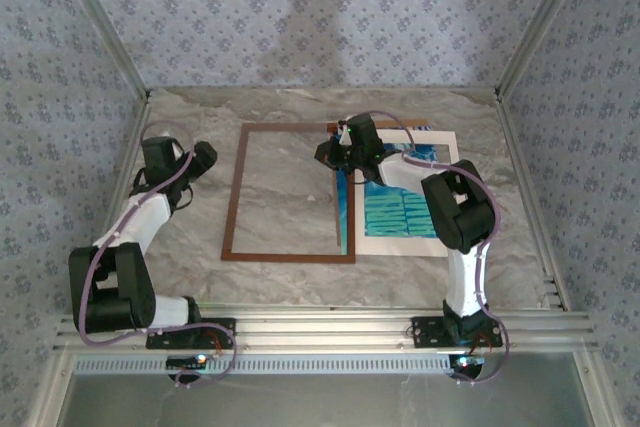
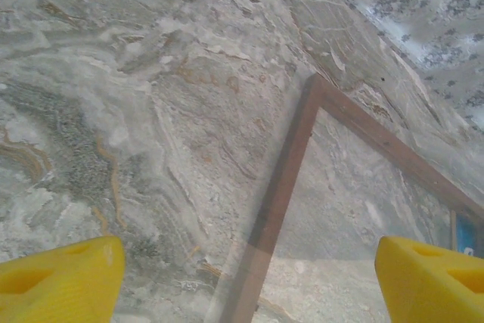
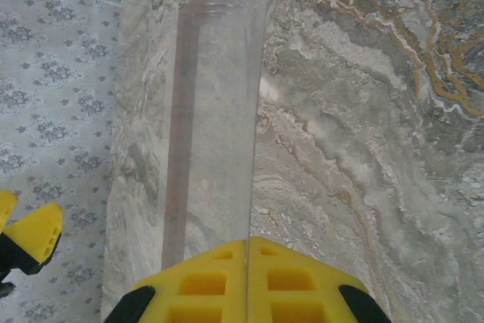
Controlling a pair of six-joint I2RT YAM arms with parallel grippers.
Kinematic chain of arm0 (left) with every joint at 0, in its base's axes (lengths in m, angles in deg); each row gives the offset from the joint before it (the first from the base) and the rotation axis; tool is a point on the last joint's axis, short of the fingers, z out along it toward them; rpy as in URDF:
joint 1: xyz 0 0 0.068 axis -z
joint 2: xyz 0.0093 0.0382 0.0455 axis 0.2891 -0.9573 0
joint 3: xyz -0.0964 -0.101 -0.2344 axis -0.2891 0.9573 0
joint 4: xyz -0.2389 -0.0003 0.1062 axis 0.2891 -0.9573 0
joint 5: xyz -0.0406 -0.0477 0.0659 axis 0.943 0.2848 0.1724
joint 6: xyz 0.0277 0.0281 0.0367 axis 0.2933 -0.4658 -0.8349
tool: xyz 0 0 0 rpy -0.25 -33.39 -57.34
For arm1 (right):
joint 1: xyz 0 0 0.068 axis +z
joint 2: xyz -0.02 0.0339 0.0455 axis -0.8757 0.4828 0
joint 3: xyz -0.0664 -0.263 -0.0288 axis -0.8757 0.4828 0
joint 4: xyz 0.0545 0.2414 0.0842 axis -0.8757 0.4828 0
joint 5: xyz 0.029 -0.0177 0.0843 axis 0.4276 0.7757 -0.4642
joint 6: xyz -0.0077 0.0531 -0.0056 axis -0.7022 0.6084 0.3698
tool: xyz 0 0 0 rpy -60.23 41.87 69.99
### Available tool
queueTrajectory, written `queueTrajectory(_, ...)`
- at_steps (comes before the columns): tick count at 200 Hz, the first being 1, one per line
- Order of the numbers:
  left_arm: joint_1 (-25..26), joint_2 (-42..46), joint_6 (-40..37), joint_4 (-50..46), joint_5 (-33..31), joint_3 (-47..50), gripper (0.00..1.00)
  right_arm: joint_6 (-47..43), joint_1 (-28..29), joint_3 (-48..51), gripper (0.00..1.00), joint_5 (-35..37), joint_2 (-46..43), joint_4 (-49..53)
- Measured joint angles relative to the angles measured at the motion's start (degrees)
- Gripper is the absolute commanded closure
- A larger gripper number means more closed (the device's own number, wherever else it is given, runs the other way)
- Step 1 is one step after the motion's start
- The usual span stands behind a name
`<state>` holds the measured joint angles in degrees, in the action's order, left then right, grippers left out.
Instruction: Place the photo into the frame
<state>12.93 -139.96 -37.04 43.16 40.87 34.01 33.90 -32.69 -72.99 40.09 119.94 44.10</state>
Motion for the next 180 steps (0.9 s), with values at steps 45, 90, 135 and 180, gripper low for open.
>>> queueTrajectory(45,1.5,0.0,-0.7,1.3,2.8,0.0,0.09,-1.5,-0.7,0.0,1.0,0.0,0.0,1.3)
queueTrajectory(90,2.9,-0.1,-0.8,1.6,3.9,0.0,0.09,-2.8,-1.2,0.7,1.0,0.0,0.2,1.7)
queueTrajectory(135,3.3,-0.7,-0.9,1.5,3.9,0.0,0.08,-3.0,-1.9,1.7,1.0,-0.1,0.9,1.7)
queueTrajectory(180,3.7,-0.8,-0.9,1.6,3.9,0.0,0.08,-3.2,-2.3,2.0,1.0,-0.5,1.4,1.7)
